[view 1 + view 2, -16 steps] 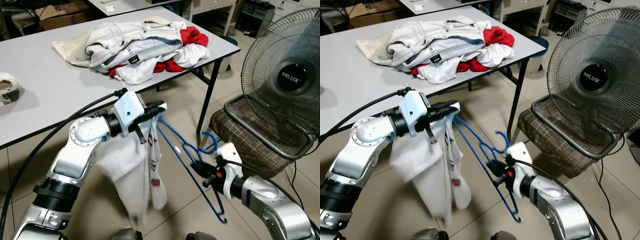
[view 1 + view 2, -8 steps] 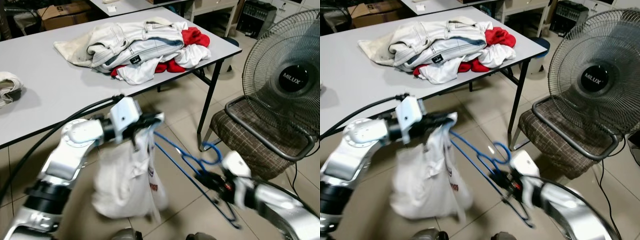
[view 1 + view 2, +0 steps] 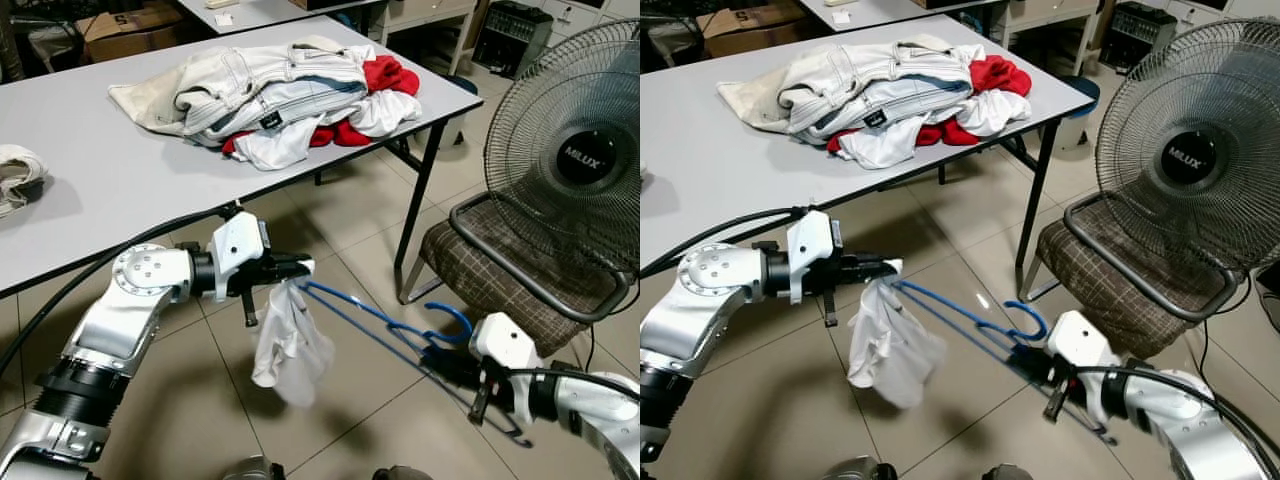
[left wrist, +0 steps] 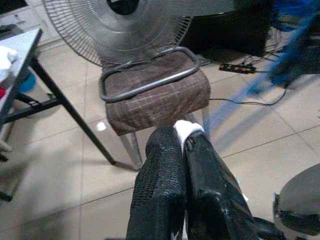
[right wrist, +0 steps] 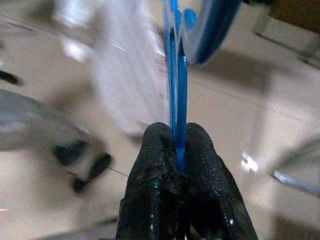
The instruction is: Hang hanger
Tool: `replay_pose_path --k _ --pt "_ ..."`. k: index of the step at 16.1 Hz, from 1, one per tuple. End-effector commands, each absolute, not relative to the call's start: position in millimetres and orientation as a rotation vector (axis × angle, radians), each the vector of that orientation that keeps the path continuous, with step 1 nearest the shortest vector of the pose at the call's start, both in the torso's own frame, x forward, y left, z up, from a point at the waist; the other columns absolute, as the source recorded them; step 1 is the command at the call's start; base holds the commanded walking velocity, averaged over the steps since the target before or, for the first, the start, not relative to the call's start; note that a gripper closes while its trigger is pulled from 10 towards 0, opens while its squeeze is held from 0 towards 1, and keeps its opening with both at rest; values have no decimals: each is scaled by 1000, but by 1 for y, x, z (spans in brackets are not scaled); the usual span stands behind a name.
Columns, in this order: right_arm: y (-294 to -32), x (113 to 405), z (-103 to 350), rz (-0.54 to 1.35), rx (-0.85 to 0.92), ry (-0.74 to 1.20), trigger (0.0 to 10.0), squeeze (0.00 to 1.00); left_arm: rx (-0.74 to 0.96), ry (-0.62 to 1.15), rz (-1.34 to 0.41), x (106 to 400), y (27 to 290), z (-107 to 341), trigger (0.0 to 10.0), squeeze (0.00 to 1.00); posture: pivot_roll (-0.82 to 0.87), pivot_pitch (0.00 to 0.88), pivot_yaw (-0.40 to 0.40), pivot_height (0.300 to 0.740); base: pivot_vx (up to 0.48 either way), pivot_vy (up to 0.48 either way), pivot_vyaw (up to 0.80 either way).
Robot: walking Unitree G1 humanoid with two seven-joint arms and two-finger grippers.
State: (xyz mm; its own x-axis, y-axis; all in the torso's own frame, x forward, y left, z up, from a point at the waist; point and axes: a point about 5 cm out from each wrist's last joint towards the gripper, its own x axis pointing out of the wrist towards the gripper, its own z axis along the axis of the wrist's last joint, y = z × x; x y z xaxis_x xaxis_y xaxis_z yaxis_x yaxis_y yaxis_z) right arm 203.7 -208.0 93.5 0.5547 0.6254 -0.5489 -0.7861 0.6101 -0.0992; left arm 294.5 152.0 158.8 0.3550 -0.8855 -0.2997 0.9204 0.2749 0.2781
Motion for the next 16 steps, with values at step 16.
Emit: replay_pose_path --k 16 --pt "-198 181 87 771 -385 525 10000 0 544 76 -1008 337 135 165 0 0 -90 30 122 740 0 0 0"
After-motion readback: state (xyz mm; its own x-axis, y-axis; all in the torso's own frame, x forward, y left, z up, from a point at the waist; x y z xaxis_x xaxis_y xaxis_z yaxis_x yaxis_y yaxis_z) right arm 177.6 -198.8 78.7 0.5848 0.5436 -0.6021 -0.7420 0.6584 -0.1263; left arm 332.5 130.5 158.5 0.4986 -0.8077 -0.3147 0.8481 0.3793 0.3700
